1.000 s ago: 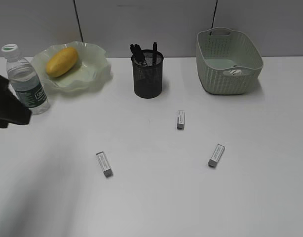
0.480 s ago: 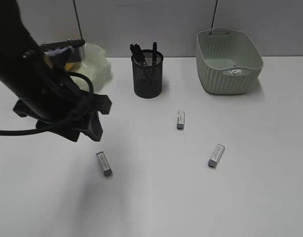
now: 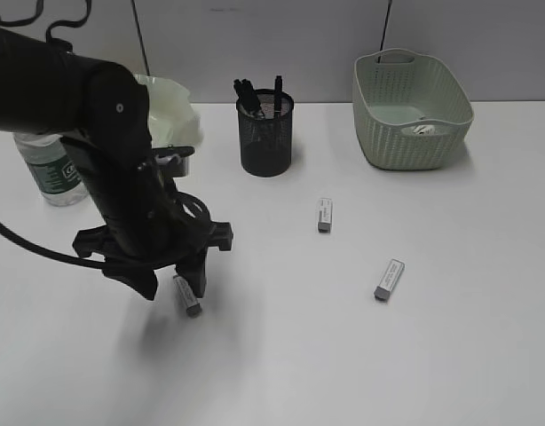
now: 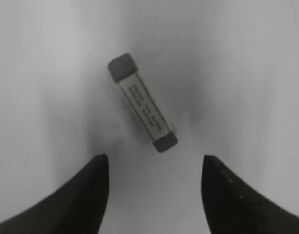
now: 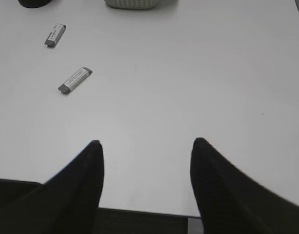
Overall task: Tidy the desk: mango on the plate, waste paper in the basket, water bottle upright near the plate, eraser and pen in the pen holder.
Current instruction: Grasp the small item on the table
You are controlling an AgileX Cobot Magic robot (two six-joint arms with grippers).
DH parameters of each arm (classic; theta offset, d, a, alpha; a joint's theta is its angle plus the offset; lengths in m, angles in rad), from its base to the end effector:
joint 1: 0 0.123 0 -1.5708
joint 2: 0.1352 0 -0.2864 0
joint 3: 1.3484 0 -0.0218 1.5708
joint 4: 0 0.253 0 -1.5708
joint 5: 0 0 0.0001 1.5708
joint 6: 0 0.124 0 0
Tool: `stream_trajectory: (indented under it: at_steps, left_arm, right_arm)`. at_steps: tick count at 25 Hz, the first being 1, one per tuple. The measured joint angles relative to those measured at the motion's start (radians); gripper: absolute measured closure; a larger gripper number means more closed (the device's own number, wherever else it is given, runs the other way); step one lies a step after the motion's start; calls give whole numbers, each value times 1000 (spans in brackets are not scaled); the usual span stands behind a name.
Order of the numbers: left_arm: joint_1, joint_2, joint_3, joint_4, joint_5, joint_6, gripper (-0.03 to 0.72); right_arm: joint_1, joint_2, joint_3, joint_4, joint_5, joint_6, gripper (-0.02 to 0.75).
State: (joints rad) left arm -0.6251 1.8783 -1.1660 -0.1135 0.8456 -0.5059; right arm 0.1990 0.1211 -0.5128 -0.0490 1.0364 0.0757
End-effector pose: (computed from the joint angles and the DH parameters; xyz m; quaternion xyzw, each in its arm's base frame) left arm 0.2803 -0.2152 0.1285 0.0240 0.9975 -0.0641 0.0184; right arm 0.0428 0.0033 0.2660 -0.0545 0.8724 0.0422 0.4839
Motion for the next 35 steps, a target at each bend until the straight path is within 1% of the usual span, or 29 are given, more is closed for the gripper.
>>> stream_trajectory:
  at_steps: [2, 7, 16, 22, 27, 35]
  left_arm:
    - [0, 16, -21, 3, -20, -19, 222]
    - [0, 72, -64, 12, -28, -43, 215]
    - [0, 153, -114, 46, -14, -86, 214]
    - [0, 166, -123, 61, -9, -113, 214]
    - [0, 166, -123, 97, -1, -149, 253]
    - [0, 166, -123, 114, -13, -175, 262]
  right_arm:
    - [0, 0, 0, 0, 0, 0, 281]
    - [0, 0, 0, -3, 0, 0, 281]
    - [0, -18, 0, -7, 0, 0, 292]
    - [0, -18, 0, -9, 1, 0, 292]
    - [0, -18, 0, -9, 1, 0, 293]
    - [0, -18, 0, -10, 2, 0, 295]
